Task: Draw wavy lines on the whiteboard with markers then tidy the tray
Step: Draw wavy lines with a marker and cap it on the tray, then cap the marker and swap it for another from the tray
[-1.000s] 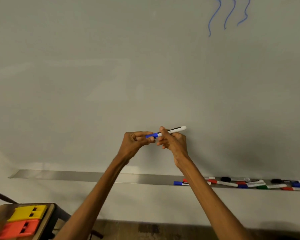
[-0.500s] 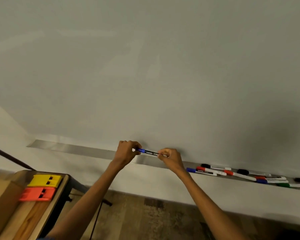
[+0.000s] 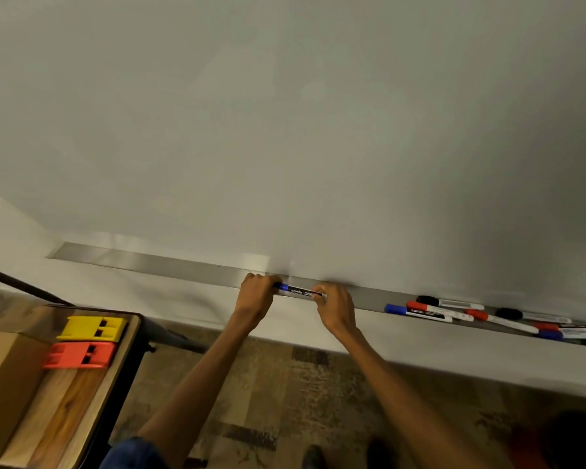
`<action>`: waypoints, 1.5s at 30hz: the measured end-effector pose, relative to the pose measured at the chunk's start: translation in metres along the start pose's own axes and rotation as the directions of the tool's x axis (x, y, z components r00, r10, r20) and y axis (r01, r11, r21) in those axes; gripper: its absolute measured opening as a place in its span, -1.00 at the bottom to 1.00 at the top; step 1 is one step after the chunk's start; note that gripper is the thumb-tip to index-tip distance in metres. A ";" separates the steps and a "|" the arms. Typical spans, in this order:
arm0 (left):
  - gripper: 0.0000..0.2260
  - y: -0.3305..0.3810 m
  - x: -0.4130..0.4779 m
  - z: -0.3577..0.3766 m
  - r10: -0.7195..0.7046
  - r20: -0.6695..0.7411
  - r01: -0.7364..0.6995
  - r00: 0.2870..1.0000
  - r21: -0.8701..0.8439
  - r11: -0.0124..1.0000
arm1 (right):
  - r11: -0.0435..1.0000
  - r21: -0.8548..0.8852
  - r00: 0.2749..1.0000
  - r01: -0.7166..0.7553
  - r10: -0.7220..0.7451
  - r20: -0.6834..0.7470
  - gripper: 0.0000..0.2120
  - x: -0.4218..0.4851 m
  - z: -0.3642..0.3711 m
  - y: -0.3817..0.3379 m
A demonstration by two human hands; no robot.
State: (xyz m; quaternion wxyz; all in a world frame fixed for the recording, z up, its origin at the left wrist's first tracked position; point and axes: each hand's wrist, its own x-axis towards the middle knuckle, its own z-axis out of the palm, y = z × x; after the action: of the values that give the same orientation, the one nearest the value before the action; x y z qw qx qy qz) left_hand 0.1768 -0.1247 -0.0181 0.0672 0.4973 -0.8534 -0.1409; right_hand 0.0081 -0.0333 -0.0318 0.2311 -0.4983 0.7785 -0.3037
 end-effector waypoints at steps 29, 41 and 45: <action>-0.75 0.007 -0.012 0.020 0.017 0.074 -0.026 0.997 0.123 0.992 | 0.972 -0.220 0.992 0.077 -0.052 0.118 -0.68 0.001 0.017 0.014; -0.79 0.075 0.001 0.013 0.148 -0.104 -0.141 0.983 0.071 0.987 | 0.979 -0.182 0.980 0.087 -0.117 -0.162 -0.78 -0.018 -0.039 0.046; -0.79 0.130 0.008 0.021 0.209 -0.056 -0.211 0.976 -0.037 0.977 | 0.979 -0.201 0.959 0.042 -0.096 -0.266 -0.83 -0.024 -0.075 0.070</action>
State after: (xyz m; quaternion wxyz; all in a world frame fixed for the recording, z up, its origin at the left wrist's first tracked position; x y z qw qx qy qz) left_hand 0.0596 -0.0670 0.0014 0.1145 0.4061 -0.8960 -0.1382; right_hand -0.0768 0.0293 -0.0266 0.0610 -0.4986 0.8109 -0.3004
